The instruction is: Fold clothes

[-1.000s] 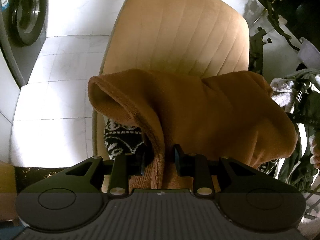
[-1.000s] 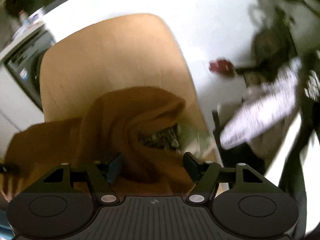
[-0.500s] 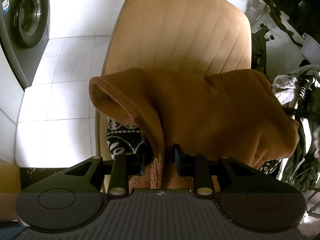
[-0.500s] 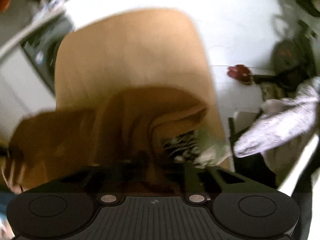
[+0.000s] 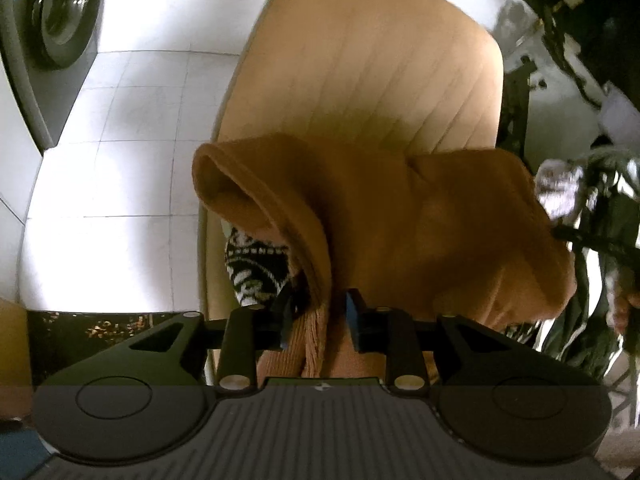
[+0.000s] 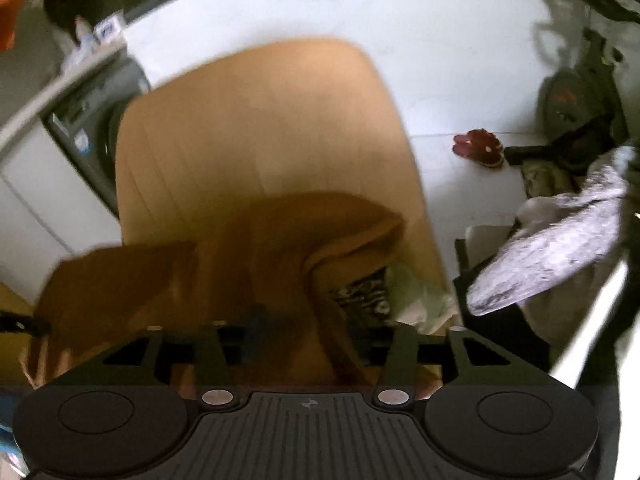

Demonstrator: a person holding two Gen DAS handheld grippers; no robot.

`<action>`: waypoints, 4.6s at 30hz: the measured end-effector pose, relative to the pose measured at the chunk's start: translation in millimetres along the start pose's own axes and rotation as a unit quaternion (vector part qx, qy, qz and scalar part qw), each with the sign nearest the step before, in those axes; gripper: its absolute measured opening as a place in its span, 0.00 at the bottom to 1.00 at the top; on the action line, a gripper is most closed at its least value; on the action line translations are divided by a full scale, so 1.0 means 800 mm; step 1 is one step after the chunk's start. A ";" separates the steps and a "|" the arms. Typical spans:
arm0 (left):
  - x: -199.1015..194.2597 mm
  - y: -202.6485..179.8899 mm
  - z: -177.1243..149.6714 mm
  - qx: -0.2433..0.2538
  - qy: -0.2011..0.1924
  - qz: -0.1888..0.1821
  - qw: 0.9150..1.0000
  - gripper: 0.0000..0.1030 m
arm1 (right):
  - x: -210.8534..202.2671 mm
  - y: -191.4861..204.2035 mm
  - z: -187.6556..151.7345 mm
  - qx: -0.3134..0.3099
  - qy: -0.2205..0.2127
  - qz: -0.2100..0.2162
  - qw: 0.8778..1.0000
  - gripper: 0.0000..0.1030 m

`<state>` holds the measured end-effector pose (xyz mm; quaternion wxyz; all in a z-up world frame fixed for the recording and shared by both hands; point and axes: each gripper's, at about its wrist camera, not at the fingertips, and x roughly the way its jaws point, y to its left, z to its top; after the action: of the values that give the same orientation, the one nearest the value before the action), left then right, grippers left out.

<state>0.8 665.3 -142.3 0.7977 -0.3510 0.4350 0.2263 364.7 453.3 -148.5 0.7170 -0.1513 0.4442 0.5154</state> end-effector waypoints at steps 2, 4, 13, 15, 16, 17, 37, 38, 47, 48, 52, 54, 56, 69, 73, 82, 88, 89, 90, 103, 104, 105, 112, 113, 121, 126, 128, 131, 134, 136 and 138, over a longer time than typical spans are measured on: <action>0.003 -0.004 -0.005 0.001 0.004 0.004 1.000 0.30 | 0.002 0.003 -0.002 -0.005 0.006 -0.003 1.000 0.54; 0.006 -0.010 -0.009 0.014 0.001 0.013 1.000 0.25 | 0.003 0.006 -0.004 -0.010 0.011 -0.005 1.000 0.52; -0.005 0.006 -0.010 0.029 -0.017 0.063 0.997 0.10 | -0.029 0.012 -0.008 -0.005 0.009 -0.039 0.999 0.09; -0.004 0.012 -0.012 0.018 -0.017 0.055 0.998 0.11 | -0.026 0.011 -0.015 -0.002 0.015 -0.046 0.999 0.10; -0.004 0.010 -0.014 0.021 -0.018 0.053 0.998 0.11 | -0.020 0.012 -0.020 -0.005 0.020 -0.050 0.999 0.10; -0.006 0.009 -0.014 0.020 -0.020 0.054 0.998 0.12 | -0.016 0.012 -0.023 -0.004 0.024 -0.054 0.998 0.14; -0.024 -0.023 -0.069 -0.020 -0.008 0.032 0.999 0.52 | -0.060 -0.006 -0.093 0.218 0.047 -0.013 0.975 0.66; -0.021 -0.019 -0.070 -0.033 -0.009 0.031 0.999 0.52 | -0.058 -0.013 -0.096 0.246 0.048 -0.005 0.968 0.68; -0.003 0.017 -0.066 -0.119 -0.018 0.024 0.992 0.26 | -0.044 -0.043 -0.097 0.355 -0.004 0.018 0.935 0.24; -0.002 0.020 -0.066 -0.118 -0.016 0.024 0.993 0.26 | -0.053 -0.037 -0.093 0.328 -0.023 0.013 0.944 0.19; 0.001 0.018 -0.065 -0.089 -0.005 0.034 0.995 0.26 | -0.083 -0.018 -0.080 0.249 -0.072 -0.009 0.966 0.06; 0.008 0.018 -0.069 -0.078 -0.001 0.042 0.996 0.26 | -0.081 -0.020 -0.082 0.246 -0.059 -0.018 0.967 0.06; 0.012 0.021 -0.071 -0.077 0.005 0.045 0.996 0.26 | -0.064 -0.027 -0.091 0.243 -0.027 -0.038 0.969 0.06; -0.027 -0.017 -0.057 -0.027 -0.052 0.074 0.996 0.66 | -0.068 0.006 -0.080 0.138 -0.047 -0.116 0.982 0.78; -0.029 -0.042 -0.034 0.008 -0.090 0.087 0.992 0.83 | -0.056 0.033 -0.062 0.063 -0.059 -0.128 0.988 0.90; 0.059 -0.057 -0.023 0.019 -0.036 0.118 0.992 0.96 | 0.029 0.057 -0.065 -0.016 0.008 -0.175 0.984 0.99; 0.092 -0.069 -0.037 0.050 -0.024 0.159 0.986 1.00 | 0.052 0.042 -0.081 0.000 0.030 -0.160 0.987 0.99; 0.093 -0.068 -0.036 0.045 -0.026 0.161 0.986 1.00 | 0.053 0.040 -0.083 0.002 0.030 -0.157 0.987 0.99; 0.095 -0.065 -0.035 0.040 -0.027 0.161 0.986 1.00 | 0.054 0.038 -0.084 0.006 0.032 -0.153 0.988 0.99; 0.092 -0.070 -0.038 0.048 -0.014 0.160 0.986 1.00 | 0.064 0.032 -0.082 0.019 0.062 -0.136 0.989 0.99; 0.090 -0.071 -0.038 0.053 -0.012 0.157 0.986 1.00 | 0.062 0.035 -0.078 0.018 0.067 -0.140 0.988 0.99; 0.088 -0.072 -0.039 0.059 -0.012 0.154 0.986 1.00 | 0.061 0.038 -0.075 0.016 0.071 -0.144 0.987 0.99; 0.036 -0.064 -0.053 0.031 -0.048 0.105 0.993 1.00 | 0.010 0.067 -0.060 0.022 0.042 -0.168 0.985 0.99; 0.026 -0.064 -0.055 0.030 -0.054 0.103 0.993 1.00 | -0.002 0.071 -0.060 0.029 0.032 -0.164 0.985 0.99; -0.031 -0.096 -0.071 0.074 -0.092 0.159 0.980 1.00 | -0.074 0.109 -0.065 0.051 0.002 -0.124 0.991 0.99; -0.067 -0.141 -0.091 0.120 -0.126 0.171 0.970 1.00 | -0.105 0.134 -0.067 0.021 0.006 -0.107 0.994 0.99; -0.084 -0.158 -0.108 0.115 -0.145 0.172 0.968 1.00 | -0.119 0.143 -0.070 0.002 0.004 -0.103 0.995 0.99; -0.104 -0.186 -0.132 0.102 -0.166 0.184 0.963 1.00 | -0.148 0.143 -0.080 -0.007 -0.001 -0.087 0.996 0.99; -0.118 -0.217 -0.163 0.087 -0.171 0.195 0.962 1.00 | -0.183 0.134 -0.099 -0.010 0.002 -0.078 0.997 0.99; -0.127 -0.243 -0.188 0.076 -0.173 0.195 0.962 1.00 | -0.212 0.122 -0.120 -0.017 0.007 -0.077 0.997 0.99; -0.133 -0.270 -0.217 0.063 -0.172 0.183 0.966 1.00 | -0.242 0.109 -0.146 -0.024 0.009 -0.079 0.997 0.99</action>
<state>-3.1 387.6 -38.4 0.8261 -0.1708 0.3612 0.3975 218.5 294.1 -39.0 0.7477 -0.2079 0.4244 0.4665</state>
